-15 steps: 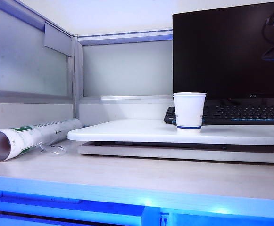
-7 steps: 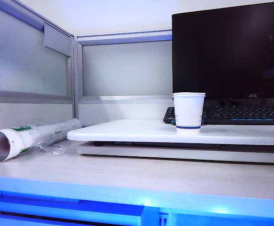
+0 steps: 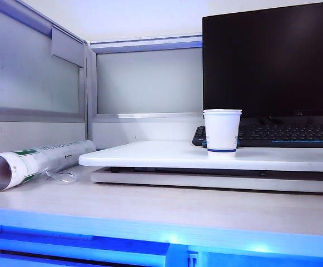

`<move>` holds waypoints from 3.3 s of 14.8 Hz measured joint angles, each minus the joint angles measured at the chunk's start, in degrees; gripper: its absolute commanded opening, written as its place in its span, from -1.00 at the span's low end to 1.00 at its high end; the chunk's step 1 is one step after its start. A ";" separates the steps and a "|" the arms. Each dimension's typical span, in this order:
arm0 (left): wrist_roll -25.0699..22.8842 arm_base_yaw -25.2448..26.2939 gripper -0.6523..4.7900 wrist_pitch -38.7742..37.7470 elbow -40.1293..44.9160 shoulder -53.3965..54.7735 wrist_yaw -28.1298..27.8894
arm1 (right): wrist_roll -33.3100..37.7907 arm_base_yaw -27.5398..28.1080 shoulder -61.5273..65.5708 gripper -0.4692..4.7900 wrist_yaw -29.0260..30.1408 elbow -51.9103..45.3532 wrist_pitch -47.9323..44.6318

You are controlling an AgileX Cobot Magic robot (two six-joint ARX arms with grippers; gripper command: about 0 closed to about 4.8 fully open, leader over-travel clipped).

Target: Pick up the badminton from the table and put it into the white paper cup.

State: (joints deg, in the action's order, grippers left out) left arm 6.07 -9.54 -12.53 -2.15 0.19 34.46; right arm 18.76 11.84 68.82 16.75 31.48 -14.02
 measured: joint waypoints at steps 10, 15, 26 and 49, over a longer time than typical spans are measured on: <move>0.00 0.00 -0.78 0.00 0.00 0.00 0.00 | -3.58 4.31 0.31 0.29 -1.20 -1.09 5.16; 0.00 0.00 -0.78 0.00 0.00 0.00 -0.02 | -3.80 4.24 5.81 0.29 -1.29 -1.07 -0.74; 0.00 0.00 -0.78 -0.02 0.00 0.00 0.00 | -3.78 4.24 16.81 -0.17 -1.38 -0.94 -14.71; 0.00 0.00 -0.78 -0.02 0.00 0.00 -0.48 | -0.92 -0.42 5.29 -0.84 10.10 1.46 -18.95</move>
State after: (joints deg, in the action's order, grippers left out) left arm 6.07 -9.54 -12.56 -2.15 0.19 33.98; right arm 17.85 11.42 74.11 26.85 32.95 -32.97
